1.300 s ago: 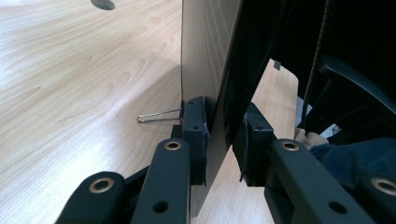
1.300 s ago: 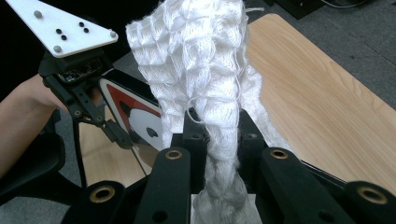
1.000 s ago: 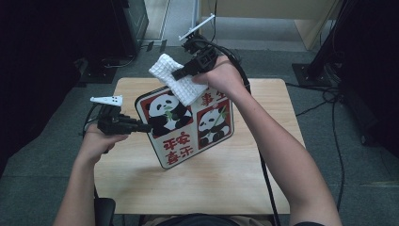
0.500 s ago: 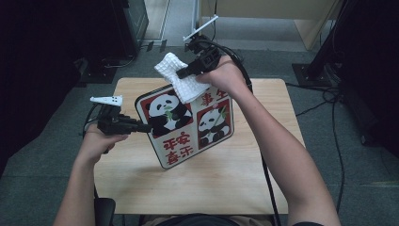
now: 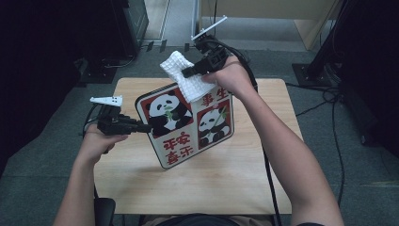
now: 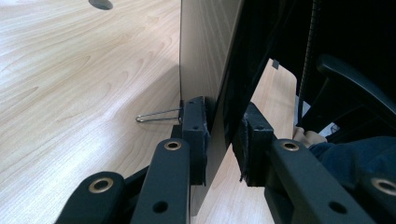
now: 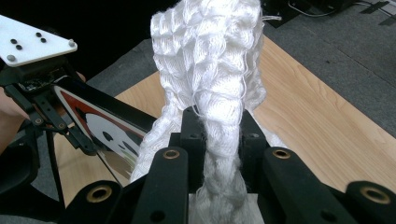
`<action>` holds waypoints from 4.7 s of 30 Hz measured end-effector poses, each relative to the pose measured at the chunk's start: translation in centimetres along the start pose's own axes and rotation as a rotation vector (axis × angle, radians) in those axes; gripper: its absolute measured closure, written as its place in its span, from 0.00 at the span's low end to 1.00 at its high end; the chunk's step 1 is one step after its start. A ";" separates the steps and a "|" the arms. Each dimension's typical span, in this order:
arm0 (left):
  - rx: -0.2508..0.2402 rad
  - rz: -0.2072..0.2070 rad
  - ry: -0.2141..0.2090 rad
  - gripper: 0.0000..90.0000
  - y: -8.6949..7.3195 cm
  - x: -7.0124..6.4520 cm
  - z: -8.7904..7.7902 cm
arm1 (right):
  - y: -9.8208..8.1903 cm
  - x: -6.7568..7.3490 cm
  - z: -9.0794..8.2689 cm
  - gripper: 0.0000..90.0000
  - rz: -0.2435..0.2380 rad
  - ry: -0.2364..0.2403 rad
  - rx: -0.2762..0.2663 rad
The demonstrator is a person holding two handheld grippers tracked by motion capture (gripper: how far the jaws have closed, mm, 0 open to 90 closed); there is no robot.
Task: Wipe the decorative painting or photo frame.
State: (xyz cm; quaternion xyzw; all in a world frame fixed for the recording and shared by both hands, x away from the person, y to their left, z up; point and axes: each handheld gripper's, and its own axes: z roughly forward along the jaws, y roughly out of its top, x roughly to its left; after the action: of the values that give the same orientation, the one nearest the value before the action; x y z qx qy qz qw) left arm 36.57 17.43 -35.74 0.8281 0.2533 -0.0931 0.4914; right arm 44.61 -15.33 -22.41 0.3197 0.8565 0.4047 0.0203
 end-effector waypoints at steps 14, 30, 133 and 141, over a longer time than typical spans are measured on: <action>0.004 -0.003 -0.001 0.84 0.0 0.0 0.0 | -0.4 -0.8 -0.6 0.87 0.017 -0.012 -0.017; 0.003 -0.002 -0.001 0.85 -0.1 0.0 0.0 | -1.2 -1.8 -1.2 0.87 0.031 -0.014 -0.044; -0.003 -0.021 -0.002 0.85 -0.3 0.5 -0.1 | -5.9 -8.6 -6.9 0.87 0.161 -0.186 -0.068; -0.003 -0.020 -0.004 0.85 -0.3 0.5 -0.1 | -6.6 -9.2 -6.7 0.87 0.175 -0.186 -0.056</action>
State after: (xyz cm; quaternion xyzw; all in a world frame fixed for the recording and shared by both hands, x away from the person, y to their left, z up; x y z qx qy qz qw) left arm 36.87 17.77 -36.11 0.8246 0.2608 -0.0995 0.4920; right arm 46.42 -28.19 -24.59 0.4287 0.8081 0.3973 0.0730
